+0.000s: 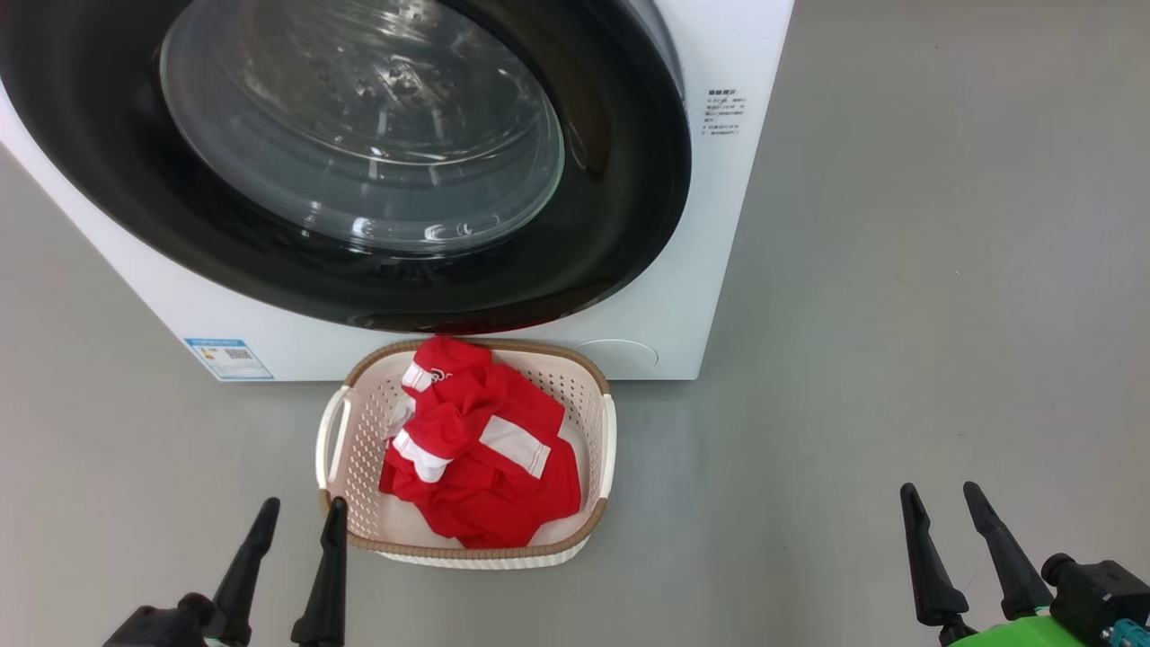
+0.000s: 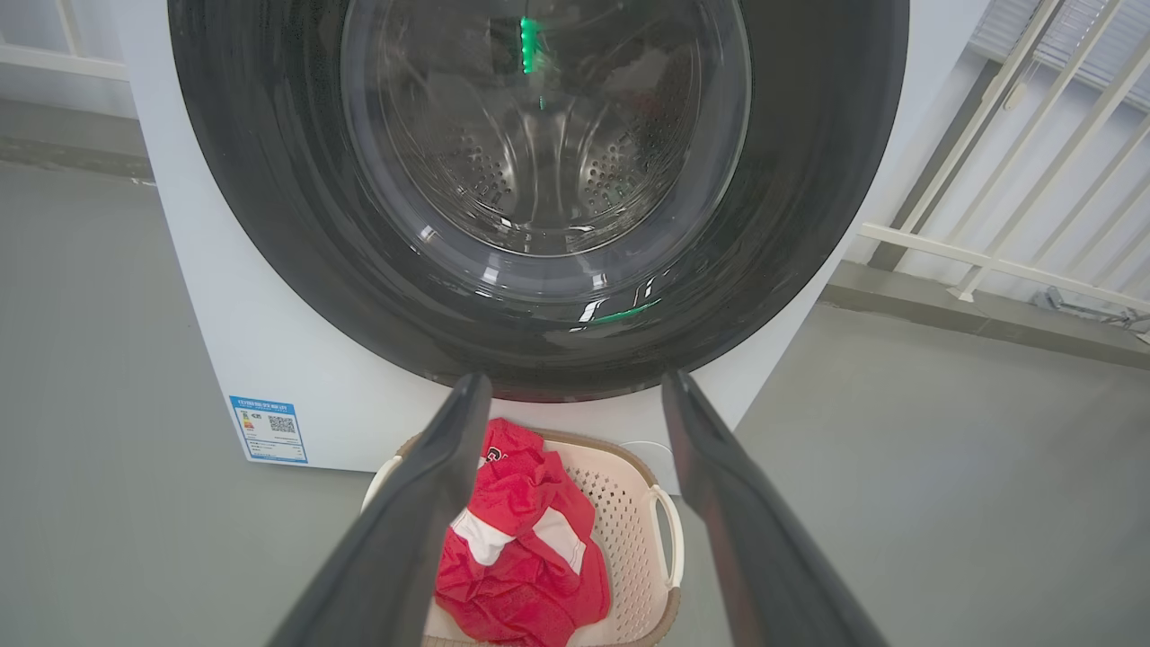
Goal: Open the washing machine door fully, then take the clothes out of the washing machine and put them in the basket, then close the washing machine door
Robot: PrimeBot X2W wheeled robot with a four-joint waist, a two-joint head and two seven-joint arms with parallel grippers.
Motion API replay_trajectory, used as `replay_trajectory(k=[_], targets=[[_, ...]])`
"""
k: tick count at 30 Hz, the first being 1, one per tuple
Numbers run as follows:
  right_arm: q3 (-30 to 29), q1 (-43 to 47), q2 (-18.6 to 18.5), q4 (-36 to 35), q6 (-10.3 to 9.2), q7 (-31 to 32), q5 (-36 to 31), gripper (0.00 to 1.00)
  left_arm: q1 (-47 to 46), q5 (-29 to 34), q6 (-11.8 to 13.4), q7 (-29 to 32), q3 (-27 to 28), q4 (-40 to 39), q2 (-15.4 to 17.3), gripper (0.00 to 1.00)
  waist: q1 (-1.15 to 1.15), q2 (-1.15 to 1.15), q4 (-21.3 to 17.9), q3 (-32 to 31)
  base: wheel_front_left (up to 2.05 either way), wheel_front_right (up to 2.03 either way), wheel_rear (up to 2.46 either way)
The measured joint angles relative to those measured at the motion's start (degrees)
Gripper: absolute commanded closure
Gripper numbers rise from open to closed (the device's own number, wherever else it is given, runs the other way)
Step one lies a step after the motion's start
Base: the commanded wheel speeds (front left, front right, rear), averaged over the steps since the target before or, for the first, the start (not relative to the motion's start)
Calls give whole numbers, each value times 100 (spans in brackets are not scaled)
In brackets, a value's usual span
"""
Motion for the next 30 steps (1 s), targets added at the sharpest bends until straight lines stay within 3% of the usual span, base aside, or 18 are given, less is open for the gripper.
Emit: replay_trajectory(k=[12,13,19,30], targets=[[-24,-4,11,-19,0,1,1,0,48,-22,0,0,-7,15,-7,0,0,0,29,15,0,0,0],[-19,-5,15,1,0,1,0,100,56,-21,3,2,-9,42,-16,100,0,0,30,15,0,0,0],[62,-2,115,402,0,3,4,100,86,-25,9,38,-105,431,-182,100,0,0,30,15,0,0,0],[66,-7,100,409,0,141,650,100,86,-657,9,179,-105,445,-205,100,1,0,8,-56,0,0,0]])
